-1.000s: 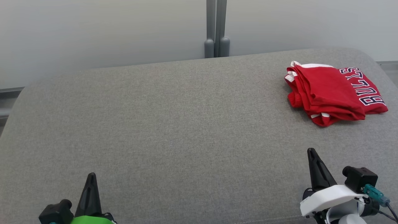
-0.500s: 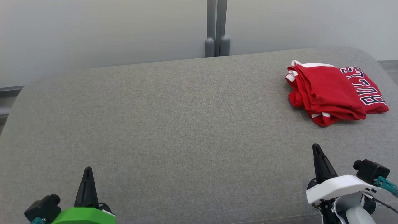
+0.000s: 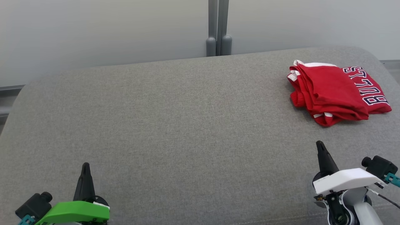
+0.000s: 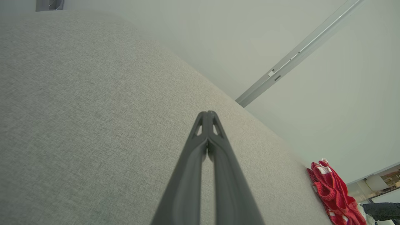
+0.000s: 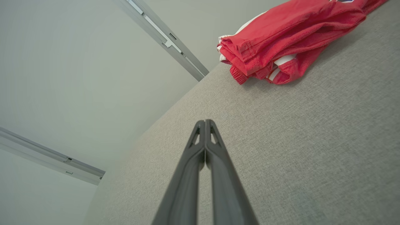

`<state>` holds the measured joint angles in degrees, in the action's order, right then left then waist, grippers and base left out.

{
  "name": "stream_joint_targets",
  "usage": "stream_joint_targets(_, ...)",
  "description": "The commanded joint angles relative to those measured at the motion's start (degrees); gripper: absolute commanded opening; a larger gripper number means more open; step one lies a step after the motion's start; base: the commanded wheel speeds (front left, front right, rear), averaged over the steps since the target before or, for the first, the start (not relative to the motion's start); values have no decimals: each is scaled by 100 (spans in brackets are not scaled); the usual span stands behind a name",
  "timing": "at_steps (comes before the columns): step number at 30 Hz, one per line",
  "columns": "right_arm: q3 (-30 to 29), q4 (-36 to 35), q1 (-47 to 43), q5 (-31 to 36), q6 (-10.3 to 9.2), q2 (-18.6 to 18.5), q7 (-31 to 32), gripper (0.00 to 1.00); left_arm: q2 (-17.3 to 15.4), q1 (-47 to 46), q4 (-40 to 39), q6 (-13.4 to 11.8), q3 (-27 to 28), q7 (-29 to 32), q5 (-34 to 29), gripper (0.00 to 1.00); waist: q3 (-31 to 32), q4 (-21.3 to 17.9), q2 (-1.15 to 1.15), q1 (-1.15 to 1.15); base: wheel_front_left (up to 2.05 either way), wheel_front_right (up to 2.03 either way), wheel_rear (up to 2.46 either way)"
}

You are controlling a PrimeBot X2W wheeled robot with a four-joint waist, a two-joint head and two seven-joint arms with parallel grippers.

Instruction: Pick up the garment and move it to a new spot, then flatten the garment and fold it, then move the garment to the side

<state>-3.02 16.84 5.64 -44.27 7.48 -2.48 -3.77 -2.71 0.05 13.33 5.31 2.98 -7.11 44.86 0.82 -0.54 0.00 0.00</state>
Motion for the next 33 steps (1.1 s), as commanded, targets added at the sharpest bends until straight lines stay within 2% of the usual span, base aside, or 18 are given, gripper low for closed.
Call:
stream_joint_targets(1,-36,-31,191,-197,1,-27,54,0,-24,-193,-45,35,27,29,209,0,-2,1,0,0,0,0,0)
stream_joint_targets(33,-277,272,574,-2228,2,-40,691,0,-27,-588,175,130,139,448,2270,0,-54,21,0,0,0,0,0)
